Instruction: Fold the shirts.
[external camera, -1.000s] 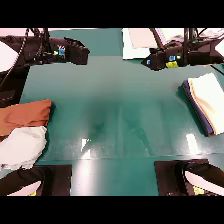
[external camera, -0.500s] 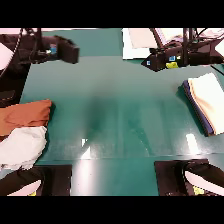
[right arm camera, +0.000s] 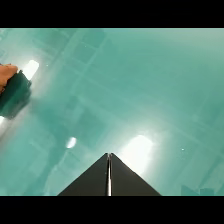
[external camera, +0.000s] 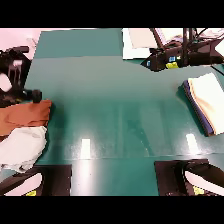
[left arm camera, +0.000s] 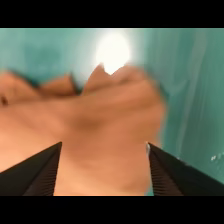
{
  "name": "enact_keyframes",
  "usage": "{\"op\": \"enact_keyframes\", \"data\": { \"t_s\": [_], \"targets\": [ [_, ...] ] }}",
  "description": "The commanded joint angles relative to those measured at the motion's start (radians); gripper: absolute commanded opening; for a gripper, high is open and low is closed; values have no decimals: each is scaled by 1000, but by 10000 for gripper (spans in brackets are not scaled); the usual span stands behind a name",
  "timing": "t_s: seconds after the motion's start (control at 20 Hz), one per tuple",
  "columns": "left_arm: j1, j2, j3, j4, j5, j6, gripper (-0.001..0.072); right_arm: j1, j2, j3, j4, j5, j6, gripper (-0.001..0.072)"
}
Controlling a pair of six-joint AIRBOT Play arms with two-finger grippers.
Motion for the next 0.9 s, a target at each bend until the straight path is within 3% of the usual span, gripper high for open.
{"op": "enact_keyframes", "data": {
  "t_s": [0.0,0.05,0.1,0.15,0.2,0.25,0.55,0.75,0.85],
  "targets": [
    [59,-1,-165,6,118,-32,621,1,0,1,0,-3,1,16],
    [59,-1,-172,-3,121,-33,619,1,0,1,0,-6,1,16],
    [59,0,-171,-8,122,-34,570,1,0,1,0,-8,1,16],
    [59,2,-164,-8,116,-33,334,1,0,1,0,-10,1,16],
    [59,3,-149,-8,108,-33,144,1,0,1,0,-11,1,16],
    [59,11,-126,-9,102,-33,25,1,3,1,0,-11,1,16],
    [-35,211,255,-11,75,29,23,-6,116,2,-1,-169,1,16],
    [-284,253,571,-11,-2,56,23,-80,215,2,0,-264,66,15],
    [-436,250,636,-10,31,56,22,-146,247,12,1,-251,74,15]
  ]
}}
